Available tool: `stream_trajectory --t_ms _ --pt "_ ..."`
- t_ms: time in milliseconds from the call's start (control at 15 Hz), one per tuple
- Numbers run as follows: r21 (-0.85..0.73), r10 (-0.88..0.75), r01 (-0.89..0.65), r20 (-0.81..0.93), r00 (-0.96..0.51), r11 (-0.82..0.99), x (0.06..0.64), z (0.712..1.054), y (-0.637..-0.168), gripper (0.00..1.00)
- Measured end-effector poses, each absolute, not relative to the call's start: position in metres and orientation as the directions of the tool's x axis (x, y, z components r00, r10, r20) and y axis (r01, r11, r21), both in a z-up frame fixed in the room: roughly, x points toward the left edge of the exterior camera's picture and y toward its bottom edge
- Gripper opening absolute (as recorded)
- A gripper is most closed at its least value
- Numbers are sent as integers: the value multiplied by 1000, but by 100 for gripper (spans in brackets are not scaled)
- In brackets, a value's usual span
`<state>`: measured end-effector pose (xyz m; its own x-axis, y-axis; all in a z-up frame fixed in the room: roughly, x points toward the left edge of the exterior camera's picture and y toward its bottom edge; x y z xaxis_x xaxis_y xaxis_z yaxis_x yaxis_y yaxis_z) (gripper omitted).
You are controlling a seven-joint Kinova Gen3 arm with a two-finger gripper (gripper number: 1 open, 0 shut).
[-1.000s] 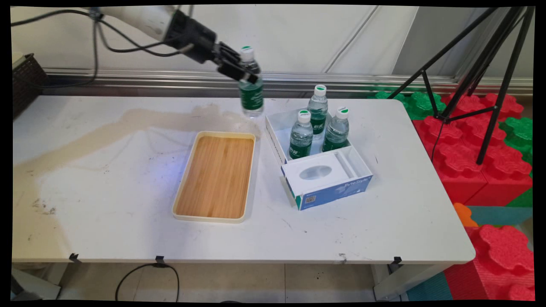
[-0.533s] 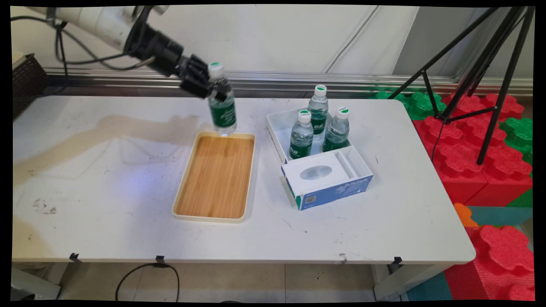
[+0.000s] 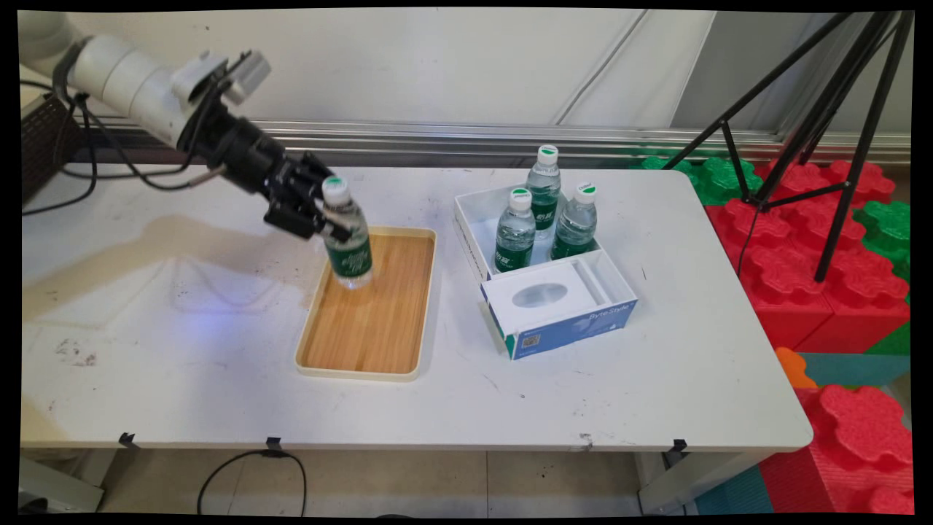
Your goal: Place the picked object on the tray
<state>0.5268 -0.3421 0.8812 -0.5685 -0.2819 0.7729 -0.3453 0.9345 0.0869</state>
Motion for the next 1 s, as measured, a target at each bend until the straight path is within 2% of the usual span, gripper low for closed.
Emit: stream_trajectory --t_ms 733,800,1000 --pt "130 -267 -255 723 -637 958 523 822 -325 0" --pt "133 -269 -253 721 -639 958 524 819 -324 100" --pt "136 -262 -240 720 -642 961 524 813 -325 100"
